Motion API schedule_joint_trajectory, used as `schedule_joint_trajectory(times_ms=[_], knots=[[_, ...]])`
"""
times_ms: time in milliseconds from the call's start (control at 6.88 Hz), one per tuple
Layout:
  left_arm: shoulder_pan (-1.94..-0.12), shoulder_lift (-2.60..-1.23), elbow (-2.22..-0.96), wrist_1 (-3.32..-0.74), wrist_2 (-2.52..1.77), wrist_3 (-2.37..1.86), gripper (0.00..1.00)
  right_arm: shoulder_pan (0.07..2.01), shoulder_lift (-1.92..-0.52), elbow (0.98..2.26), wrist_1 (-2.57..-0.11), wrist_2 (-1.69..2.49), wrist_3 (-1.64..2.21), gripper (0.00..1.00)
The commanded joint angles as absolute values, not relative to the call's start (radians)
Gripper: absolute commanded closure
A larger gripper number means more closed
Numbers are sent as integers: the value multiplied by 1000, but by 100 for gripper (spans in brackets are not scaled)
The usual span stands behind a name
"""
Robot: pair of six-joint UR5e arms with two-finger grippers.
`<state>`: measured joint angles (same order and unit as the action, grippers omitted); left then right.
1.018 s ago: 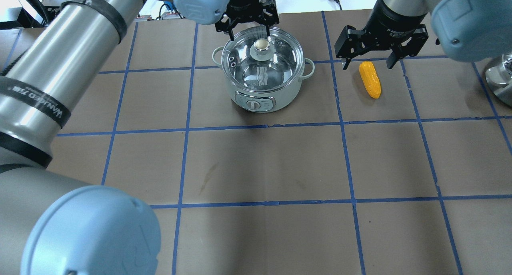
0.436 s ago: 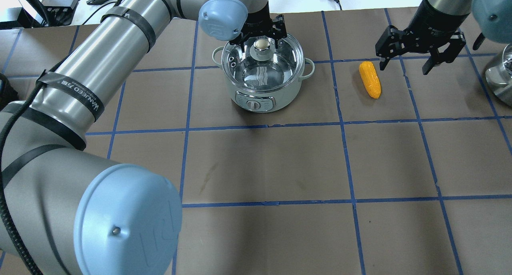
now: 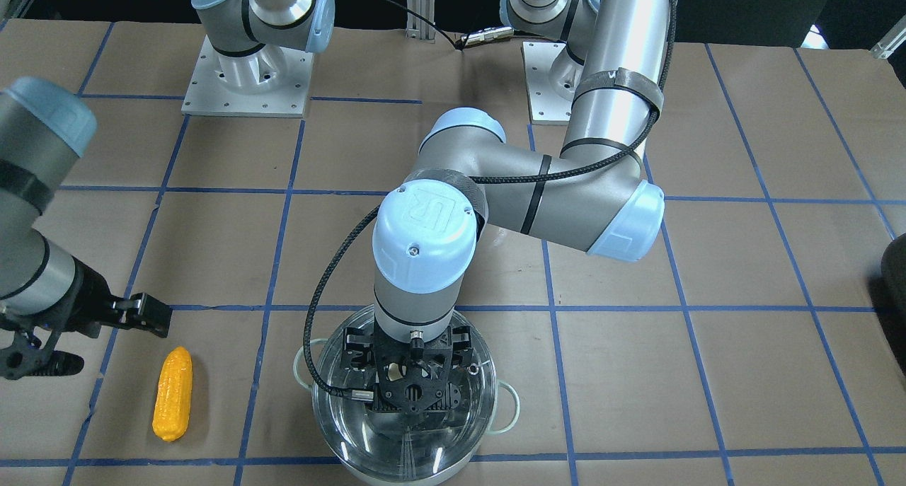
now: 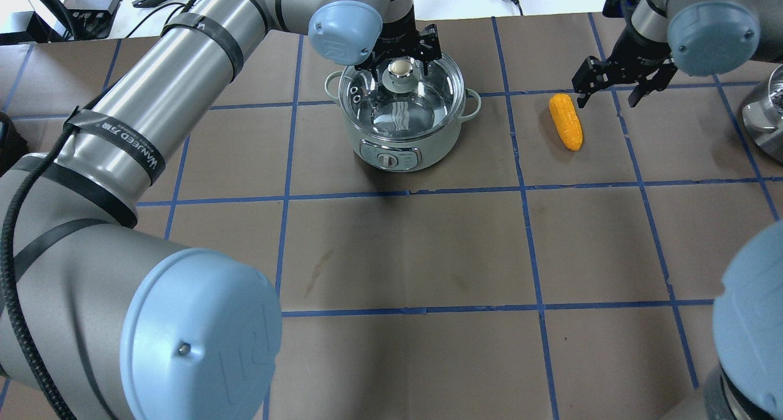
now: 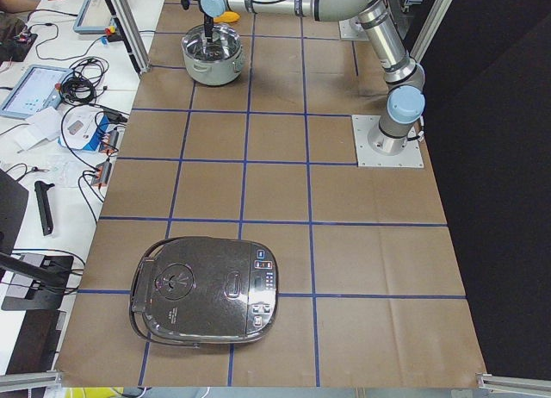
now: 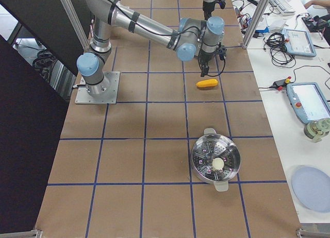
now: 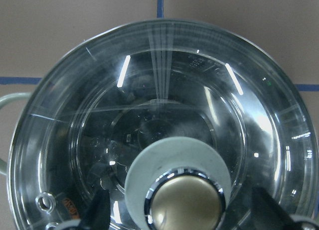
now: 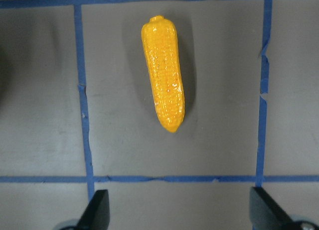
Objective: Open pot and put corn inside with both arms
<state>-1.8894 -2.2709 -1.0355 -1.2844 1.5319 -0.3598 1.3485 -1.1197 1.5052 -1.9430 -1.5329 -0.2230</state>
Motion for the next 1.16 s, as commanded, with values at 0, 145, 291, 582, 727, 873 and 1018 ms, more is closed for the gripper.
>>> schedule_joint_trajectory(times_ms=[0, 145, 291, 582, 727, 873, 1018], knots=[[-1890, -2269, -1035, -1284, 1535, -359, 62, 1348, -961, 1477, -2142, -1525, -235, 3], [-1888, -2270, -1035, -1282, 1537, -351, 77, 1350, -916, 1480, -2170, -1517, -235, 8], [-1888, -2257, -1032, -1282, 1537, -350, 78, 1350, -905, 1485, -2168, -1462, -236, 12], [-1872, -2166, -1014, -1308, 1540, -344, 78, 1350, -907, 1494, -2166, -1456, -235, 61], [-1821, -2134, -1023, -1346, 1542, -292, 78, 1350, -914, 1494, -2161, -1457, -229, 80], [-1690, -2058, -1052, -1438, 1537, -203, 78, 1350, -926, 1490, -2161, -1457, -219, 90], [-1548, -2004, -1119, -1463, 1528, -45, 78, 1367, -983, 1480, -2151, -1459, -191, 91]])
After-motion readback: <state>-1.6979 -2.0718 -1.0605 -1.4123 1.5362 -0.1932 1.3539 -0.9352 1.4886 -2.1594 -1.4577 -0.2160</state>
